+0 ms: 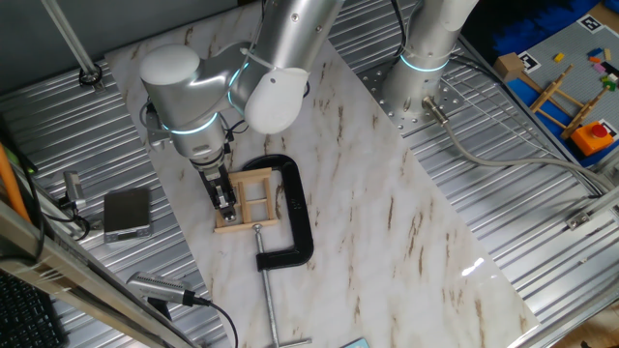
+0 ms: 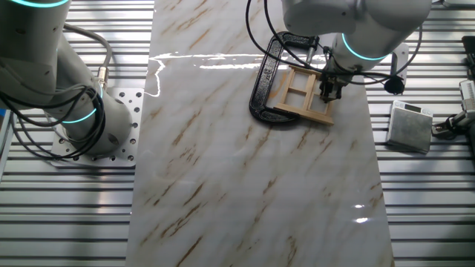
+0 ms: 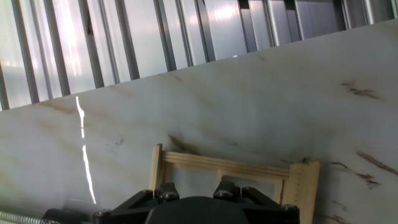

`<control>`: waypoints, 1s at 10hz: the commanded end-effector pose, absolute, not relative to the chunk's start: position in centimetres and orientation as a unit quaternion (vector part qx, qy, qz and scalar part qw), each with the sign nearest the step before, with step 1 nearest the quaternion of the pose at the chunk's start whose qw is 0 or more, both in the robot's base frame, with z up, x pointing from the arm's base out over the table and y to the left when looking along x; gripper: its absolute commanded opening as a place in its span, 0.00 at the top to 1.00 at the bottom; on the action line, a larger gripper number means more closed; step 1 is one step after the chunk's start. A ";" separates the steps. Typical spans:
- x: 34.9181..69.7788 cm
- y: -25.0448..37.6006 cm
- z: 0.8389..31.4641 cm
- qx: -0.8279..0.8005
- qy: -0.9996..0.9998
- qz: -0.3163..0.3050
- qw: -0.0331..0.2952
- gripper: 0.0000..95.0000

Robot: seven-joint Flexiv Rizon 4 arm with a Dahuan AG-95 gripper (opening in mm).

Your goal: Open a sliding window

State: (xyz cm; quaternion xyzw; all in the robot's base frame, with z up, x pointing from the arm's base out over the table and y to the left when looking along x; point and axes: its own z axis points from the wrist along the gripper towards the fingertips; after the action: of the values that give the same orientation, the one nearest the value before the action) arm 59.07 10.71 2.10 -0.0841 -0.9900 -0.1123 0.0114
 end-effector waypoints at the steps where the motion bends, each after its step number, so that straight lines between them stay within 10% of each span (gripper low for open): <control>1: 59.2 10.9 2.1 -0.084 -0.990 -0.117 0.011 0.60; 10: 59.3 12.1 2.2 -0.077 -0.991 -0.112 0.011 0.60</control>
State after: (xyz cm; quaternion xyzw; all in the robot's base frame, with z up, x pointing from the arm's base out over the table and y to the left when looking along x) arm 59.32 11.86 2.18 -0.0763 -0.9910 -0.1092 0.0115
